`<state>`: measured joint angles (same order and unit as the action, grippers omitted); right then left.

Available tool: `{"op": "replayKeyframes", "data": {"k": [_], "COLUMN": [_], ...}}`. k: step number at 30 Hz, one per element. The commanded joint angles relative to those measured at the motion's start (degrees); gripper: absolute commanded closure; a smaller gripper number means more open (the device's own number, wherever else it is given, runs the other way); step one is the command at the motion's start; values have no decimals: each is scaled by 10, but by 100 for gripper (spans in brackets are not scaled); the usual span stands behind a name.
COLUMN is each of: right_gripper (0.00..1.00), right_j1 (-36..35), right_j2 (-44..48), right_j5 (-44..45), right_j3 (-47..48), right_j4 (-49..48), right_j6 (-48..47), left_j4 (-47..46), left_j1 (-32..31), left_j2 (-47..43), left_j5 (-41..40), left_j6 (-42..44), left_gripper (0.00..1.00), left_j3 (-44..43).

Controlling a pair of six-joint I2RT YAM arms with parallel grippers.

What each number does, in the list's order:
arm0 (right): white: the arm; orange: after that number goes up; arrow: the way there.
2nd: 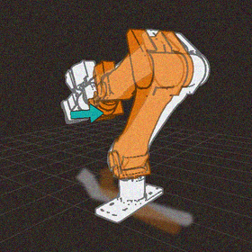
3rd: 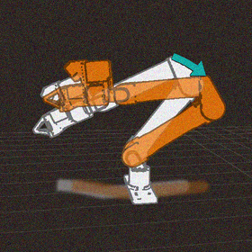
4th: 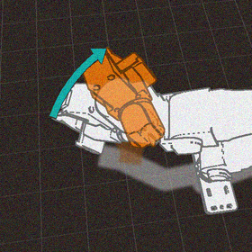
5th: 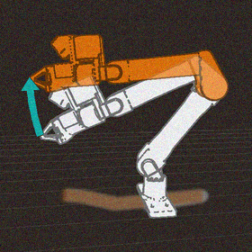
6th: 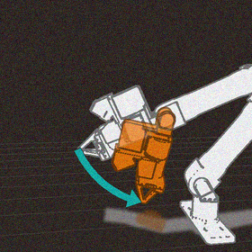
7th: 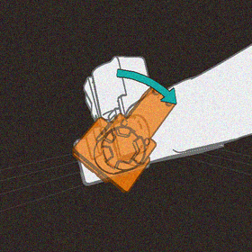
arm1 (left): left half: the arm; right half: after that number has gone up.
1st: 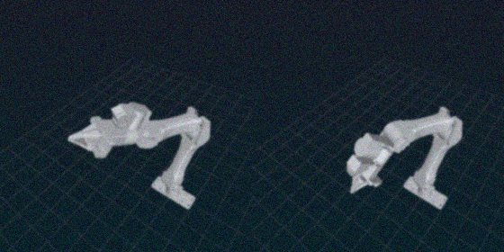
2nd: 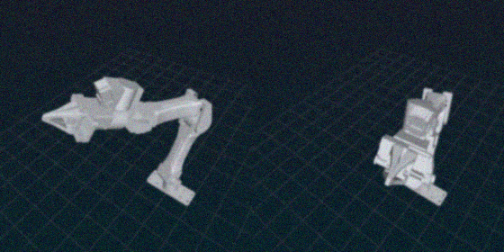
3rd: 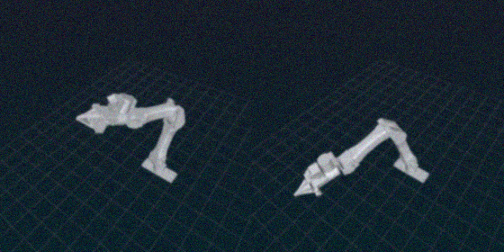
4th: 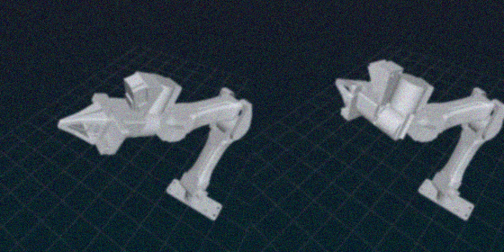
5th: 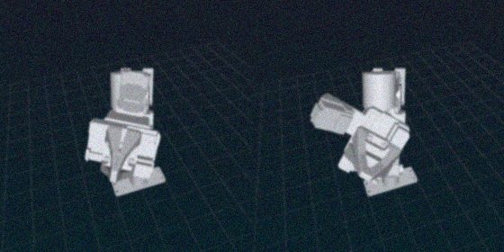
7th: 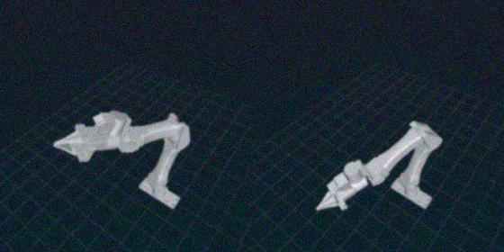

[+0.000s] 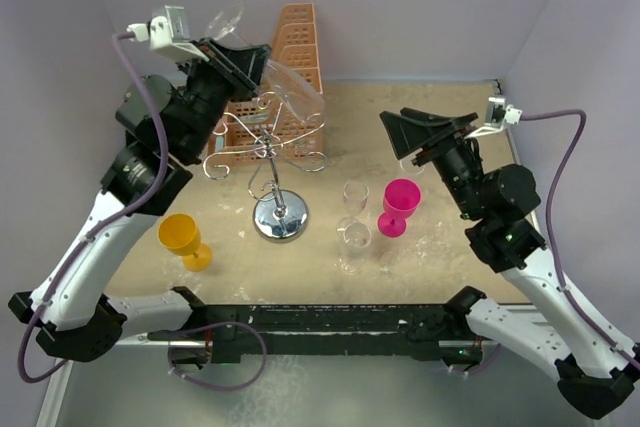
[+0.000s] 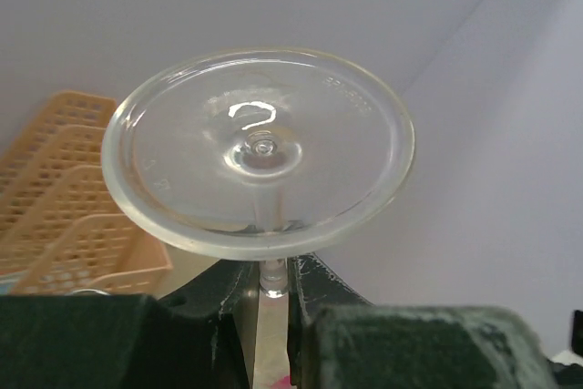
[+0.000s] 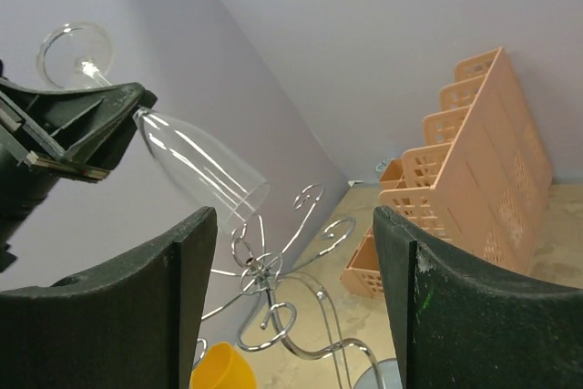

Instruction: Place the wine glass upside down on the wine glass rack

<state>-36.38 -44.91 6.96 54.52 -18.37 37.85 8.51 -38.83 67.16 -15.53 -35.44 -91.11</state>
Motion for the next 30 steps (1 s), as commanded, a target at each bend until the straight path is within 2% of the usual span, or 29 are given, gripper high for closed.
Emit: {"op": "replayKeyframes", "data": {"k": [1,8,15,23,30], "right_gripper": [29,29,29,32,34], "right_j1": [-2,-2,-3,-3,-24], "right_j2": [-17,-72,-133,-221,-286], "right_j5": [-22,-91,-145,-210,-217], "right_j3": [50,91,148,231,312], "right_j4": [2,10,33,34,38], "right_j6": [-51,-62,-60,-45,-15], "left_j4": [136,185,214,200,157], "left_j1": [-2,-3,-3,-3,-3], "left_j2": [2,-25,-86,-157,-202], "left_j5": [-85,-281,-388,-438,-394], "left_j6": [147,244,314,320,306], "left_gripper": [100,100,100,100,100], "left_j3": [-99,-119,-61,70,191]}}
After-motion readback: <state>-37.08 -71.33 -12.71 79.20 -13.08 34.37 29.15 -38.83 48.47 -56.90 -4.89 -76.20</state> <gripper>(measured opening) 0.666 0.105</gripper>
